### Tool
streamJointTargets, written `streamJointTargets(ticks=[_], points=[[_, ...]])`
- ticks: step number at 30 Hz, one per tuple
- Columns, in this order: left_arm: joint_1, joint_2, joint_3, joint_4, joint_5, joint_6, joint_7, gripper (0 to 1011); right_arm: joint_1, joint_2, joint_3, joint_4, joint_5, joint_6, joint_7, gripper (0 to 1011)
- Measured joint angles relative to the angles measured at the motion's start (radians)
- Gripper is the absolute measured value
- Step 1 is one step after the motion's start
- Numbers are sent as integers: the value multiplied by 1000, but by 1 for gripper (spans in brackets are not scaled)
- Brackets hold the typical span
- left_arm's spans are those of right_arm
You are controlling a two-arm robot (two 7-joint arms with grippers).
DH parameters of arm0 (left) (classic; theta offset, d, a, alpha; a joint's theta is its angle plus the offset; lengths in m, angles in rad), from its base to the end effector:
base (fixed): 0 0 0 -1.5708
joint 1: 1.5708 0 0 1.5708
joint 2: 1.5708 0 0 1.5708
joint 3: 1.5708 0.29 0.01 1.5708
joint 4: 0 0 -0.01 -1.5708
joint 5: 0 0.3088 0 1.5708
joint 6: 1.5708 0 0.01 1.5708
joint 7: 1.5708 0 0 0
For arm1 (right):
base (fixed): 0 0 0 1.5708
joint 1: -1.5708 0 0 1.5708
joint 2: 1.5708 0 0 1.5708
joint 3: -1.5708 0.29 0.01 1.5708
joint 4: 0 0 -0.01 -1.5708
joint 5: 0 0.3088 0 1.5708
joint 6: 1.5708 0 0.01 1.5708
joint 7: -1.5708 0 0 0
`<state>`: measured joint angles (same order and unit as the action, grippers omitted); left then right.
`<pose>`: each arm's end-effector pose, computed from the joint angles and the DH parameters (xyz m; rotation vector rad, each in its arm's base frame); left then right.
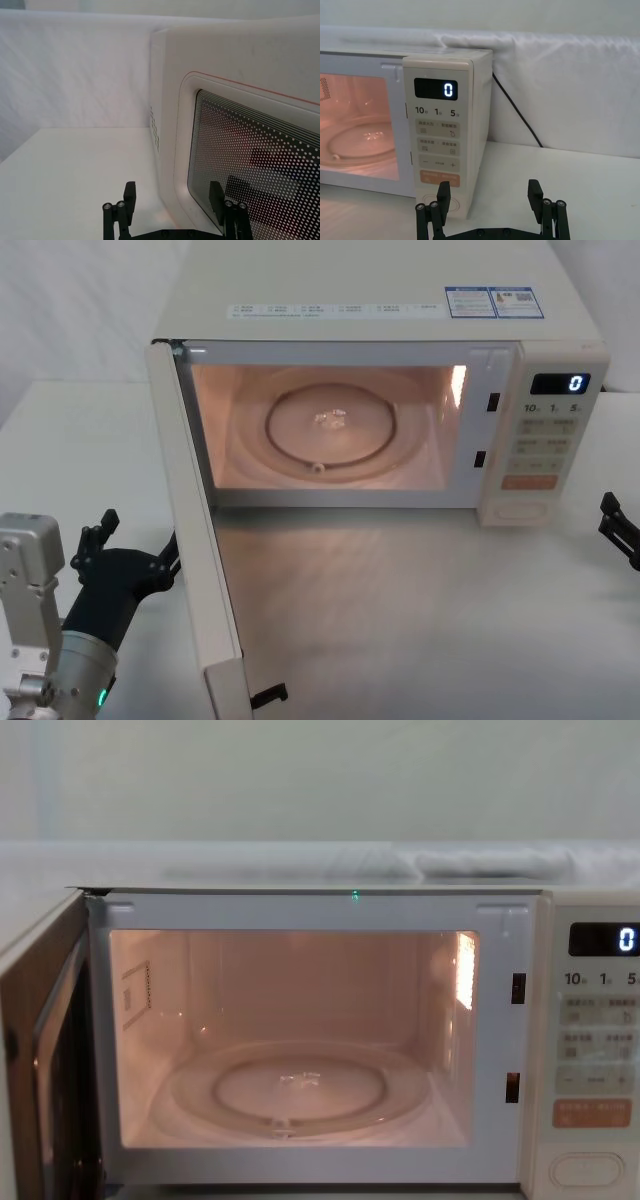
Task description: Press the button to open the microwave door with one hand; close the microwave door with the other hand.
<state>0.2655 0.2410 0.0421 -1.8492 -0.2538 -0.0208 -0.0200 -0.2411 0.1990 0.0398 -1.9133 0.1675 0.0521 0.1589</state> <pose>0.2529 0.0376 -0.2853 -0.0380 0.0140 1.4459 0.2599 -0.0503 -0.2561 0.0065 -0.0668 -1.3844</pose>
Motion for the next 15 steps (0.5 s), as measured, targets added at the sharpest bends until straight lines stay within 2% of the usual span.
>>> streamJointTargets(ticks=[7,8,9,15], points=[[0,0,0,0,0,0,0,814,0,0,0,0,0,0,0,1002],[0,0,0,0,0,0,0,752,0,0,0,0,0,0,0,1002],[0,0,0,0,0,0,0,752,0,0,0,0,0,0,0,1002],[0,0,0,0,0,0,0,551,0,0,0,0,0,0,0,1002]])
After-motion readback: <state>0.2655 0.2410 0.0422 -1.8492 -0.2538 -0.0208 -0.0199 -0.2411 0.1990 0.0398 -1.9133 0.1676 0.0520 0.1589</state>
